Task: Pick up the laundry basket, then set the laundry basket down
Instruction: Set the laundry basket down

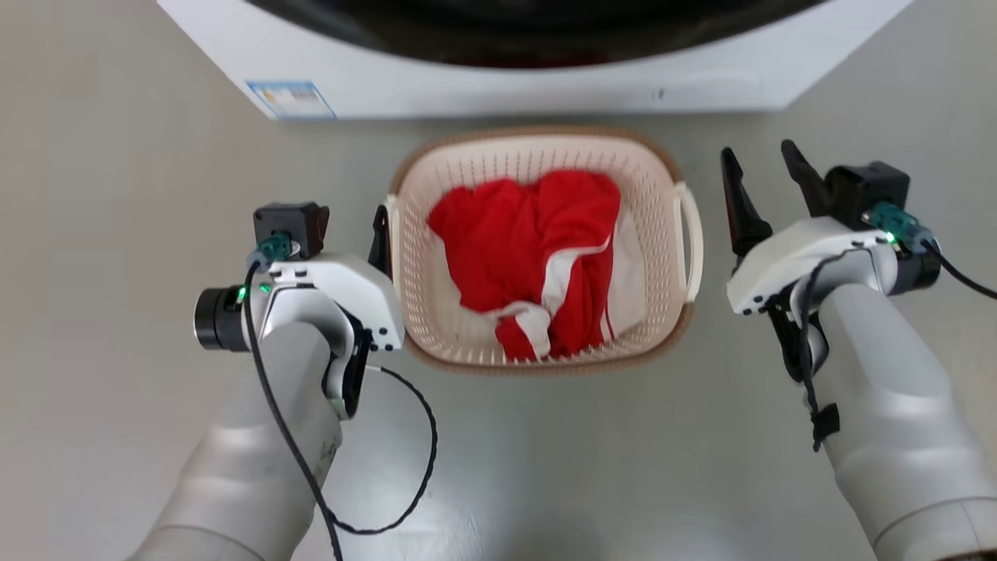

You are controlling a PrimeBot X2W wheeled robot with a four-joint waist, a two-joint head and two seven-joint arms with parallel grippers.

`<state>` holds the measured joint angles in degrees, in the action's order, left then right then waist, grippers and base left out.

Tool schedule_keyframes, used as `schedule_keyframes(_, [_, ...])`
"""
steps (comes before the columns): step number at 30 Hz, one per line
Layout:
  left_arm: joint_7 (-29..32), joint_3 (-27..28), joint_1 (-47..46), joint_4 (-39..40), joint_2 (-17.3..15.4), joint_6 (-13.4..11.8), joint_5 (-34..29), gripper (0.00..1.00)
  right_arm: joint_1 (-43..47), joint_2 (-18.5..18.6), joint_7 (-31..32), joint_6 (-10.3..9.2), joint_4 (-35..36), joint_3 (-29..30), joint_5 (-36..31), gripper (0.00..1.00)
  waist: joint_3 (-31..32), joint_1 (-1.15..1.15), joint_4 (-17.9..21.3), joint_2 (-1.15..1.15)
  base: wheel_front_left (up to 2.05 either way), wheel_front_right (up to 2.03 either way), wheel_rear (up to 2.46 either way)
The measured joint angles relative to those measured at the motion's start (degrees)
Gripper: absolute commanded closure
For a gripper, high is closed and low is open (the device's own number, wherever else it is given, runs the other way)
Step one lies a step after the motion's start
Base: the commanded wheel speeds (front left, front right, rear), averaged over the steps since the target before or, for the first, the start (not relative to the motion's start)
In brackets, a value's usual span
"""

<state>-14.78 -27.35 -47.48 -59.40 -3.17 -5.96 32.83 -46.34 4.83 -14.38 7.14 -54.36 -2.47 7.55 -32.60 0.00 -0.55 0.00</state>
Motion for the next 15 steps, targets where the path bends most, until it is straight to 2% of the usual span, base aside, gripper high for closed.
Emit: schedule_keyframes(15, [0.0,9.2,10.5,9.4,-1.3,2.0,-4.4,0.0,9.0,2.0,0.0,0.0,10.0,0.8,-1.8,0.0,13.7,0.0,-1.3,0.0,0.0,0.0,0.0])
